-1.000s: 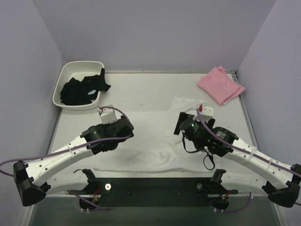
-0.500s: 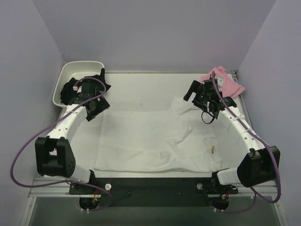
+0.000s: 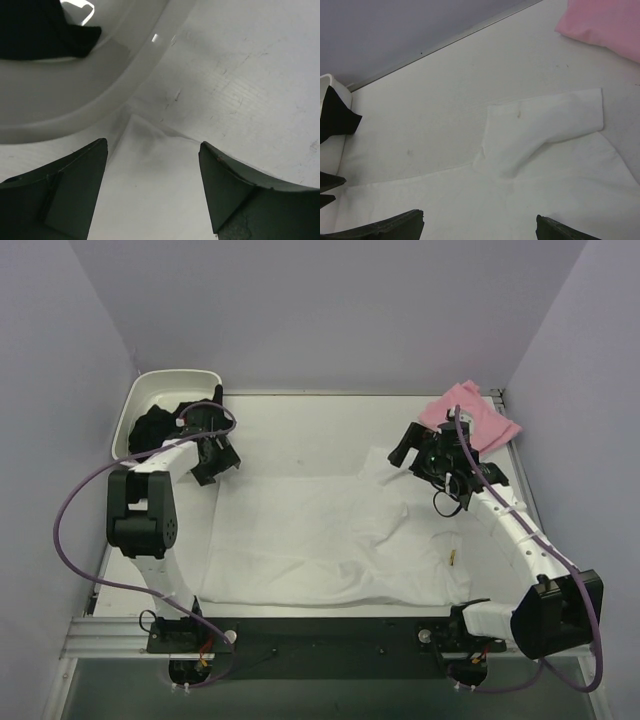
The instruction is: Fold and stack the t-shirts
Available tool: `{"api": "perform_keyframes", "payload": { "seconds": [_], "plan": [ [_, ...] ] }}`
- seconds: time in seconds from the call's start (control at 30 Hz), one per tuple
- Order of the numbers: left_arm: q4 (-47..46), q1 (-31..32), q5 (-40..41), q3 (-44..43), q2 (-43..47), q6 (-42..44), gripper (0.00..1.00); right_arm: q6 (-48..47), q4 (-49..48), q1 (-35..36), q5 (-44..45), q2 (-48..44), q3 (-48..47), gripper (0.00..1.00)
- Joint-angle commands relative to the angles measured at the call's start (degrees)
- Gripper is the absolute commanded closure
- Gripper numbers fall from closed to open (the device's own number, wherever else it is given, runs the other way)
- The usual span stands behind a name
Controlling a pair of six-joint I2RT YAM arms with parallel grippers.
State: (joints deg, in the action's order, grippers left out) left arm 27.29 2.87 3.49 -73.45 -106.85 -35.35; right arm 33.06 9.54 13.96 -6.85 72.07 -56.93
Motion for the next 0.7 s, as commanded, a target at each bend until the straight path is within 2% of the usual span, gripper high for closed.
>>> {"api": "perform_keyframes", "payload": {
  "seconds": [0.0,0.27,0.5,0.67],
  "plan": [
    [-3.4,-0.6,-0.9,-4.7,-2.7,0.2,0.18,-1.5,-2.5,0.1,0.0,-1.3,0.0,0.05],
    [-0.9,-0.3,1.1,-7.2,-6.4,-1.2,0.32,-0.9,-3.3,0.3,-1.2,0.6,0.2,0.06],
    [1.5,0.2,3.1,-7.6,-7.3,-1.6,0.39,-1.0,-3.3,0.4,-1.5,1.5,0.3,0.07],
    [3.6,1.3,5.3,-7.2,-7.6,-1.8,0.39,-0.8,-3.5,0.5,-1.8,1.7,0.1,0.07]
  ]
}}
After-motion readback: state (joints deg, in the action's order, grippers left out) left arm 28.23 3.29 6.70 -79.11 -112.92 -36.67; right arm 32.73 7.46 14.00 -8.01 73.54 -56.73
